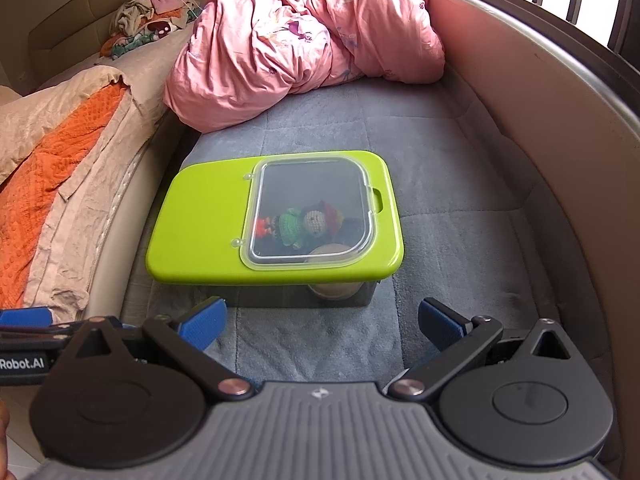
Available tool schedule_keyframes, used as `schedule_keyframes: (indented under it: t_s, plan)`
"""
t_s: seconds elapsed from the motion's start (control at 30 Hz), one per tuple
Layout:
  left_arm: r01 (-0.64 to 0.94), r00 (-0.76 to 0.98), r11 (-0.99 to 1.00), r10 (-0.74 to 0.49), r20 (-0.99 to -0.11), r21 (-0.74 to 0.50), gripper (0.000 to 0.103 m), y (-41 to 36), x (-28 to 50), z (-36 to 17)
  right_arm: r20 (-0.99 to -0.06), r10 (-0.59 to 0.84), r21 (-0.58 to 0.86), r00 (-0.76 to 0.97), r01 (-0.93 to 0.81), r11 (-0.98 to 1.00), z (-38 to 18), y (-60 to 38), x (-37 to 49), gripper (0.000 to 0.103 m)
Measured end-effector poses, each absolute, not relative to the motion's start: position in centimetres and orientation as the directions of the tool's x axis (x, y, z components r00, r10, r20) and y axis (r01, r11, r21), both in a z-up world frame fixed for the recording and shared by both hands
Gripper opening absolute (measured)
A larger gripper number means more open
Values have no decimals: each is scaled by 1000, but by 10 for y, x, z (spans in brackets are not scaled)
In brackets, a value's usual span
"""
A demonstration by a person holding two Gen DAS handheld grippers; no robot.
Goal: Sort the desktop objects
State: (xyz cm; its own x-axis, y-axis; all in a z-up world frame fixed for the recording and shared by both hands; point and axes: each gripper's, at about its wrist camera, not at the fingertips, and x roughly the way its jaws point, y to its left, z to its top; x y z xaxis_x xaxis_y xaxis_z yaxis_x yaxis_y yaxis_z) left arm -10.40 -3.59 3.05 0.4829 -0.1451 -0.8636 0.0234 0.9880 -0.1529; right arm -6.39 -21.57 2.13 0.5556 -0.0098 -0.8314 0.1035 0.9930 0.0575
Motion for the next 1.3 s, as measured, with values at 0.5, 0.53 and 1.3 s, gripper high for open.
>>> schedule_keyframes:
  t_s: [0.5, 0.53, 1.3]
  plan:
    - [21, 487, 989, -141, -862, -150, 103, -35, -104, 30, -837, 21, 67, 546, 64, 996, 15, -212, -62, 103]
    - [21, 487, 989, -141, -862, -149, 103, -35, -104, 29, -838, 35, 78, 544, 57, 995, 15, -212, -62, 103]
    - [21, 481, 990, -131, -867, -138, 103, -35, -100, 27, -839, 32, 71, 543, 51, 996, 13, -208, -61, 103]
